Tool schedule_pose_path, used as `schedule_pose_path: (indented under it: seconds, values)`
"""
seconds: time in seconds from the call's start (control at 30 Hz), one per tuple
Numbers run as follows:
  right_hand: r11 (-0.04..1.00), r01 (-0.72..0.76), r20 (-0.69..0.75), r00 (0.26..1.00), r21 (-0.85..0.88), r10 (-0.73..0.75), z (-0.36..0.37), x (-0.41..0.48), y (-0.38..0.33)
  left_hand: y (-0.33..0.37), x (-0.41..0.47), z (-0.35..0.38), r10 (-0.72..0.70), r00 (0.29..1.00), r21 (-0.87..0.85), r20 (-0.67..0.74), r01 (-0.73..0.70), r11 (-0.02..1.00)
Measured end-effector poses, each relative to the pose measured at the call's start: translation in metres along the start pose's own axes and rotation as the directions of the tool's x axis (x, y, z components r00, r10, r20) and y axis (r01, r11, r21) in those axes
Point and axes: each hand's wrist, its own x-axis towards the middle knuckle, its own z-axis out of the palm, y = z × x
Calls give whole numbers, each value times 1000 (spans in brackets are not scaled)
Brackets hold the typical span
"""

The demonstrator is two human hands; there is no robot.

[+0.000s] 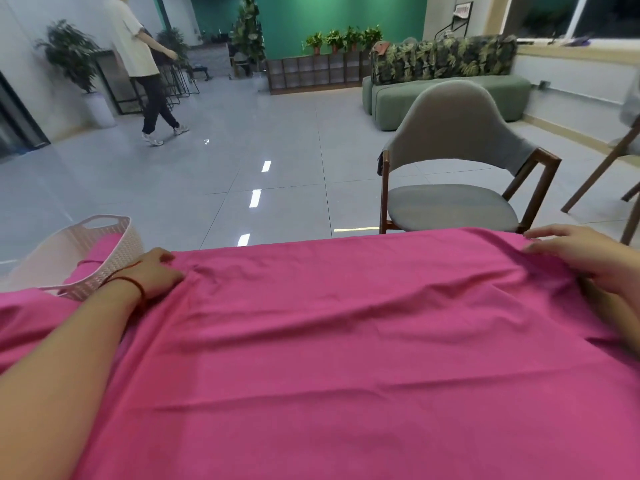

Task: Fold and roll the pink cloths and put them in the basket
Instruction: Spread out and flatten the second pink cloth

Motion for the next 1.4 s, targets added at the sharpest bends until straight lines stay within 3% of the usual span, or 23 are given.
schedule_pose_path:
  seconds: [0.1,0.17,0.27,0.33,0.4,0.47,0.6,0.8,0.93,1.1,1.2,1.4]
  values:
    - [988,54,22,998,-141,-52,-6,-28,3,-9,-19,3,63,998,-22,-18,-63,998]
    - [972,66,-25,997,-224,-73,-13,-43,8,-16,-33,3,114,987,7,-110,-114,993]
    - [980,103,-280,948,-173,-149,-28,-57,17,-25,-49,-1,235,927,205,-291,-179,962]
    - [956,115,-365,906,-271,-213,-34,-64,20,-23,-67,2,292,899,354,-327,-171,920]
    - [900,55,-304,931,-433,-203,-34,-64,29,-15,-88,12,329,892,421,-310,-181,889]
    - [855,33,-225,959,-518,-174,-27,-61,41,-3,-108,27,287,932,378,-222,-189,907]
    - [820,198,-102,950,-538,-296,2,-116,47,-4,-147,54,208,978,225,-19,-199,954]
    - [704,198,-43,950,-682,-310,-8,-166,89,-40,-205,56,161,985,257,-55,-142,956]
    - [586,199,-3,946,-786,-325,-20,-200,105,-62,-238,48,150,989,247,11,-148,958]
    - [534,253,116,954,-807,-276,-15,-243,122,-85,-280,40,155,983,284,95,-176,942]
    - [539,287,152,947,-792,-281,-8,-269,130,-105,-304,36,160,983,291,91,-180,940]
    - [589,262,152,961,-765,-230,-14,-307,143,-145,-354,38,143,985,261,-95,-114,959]
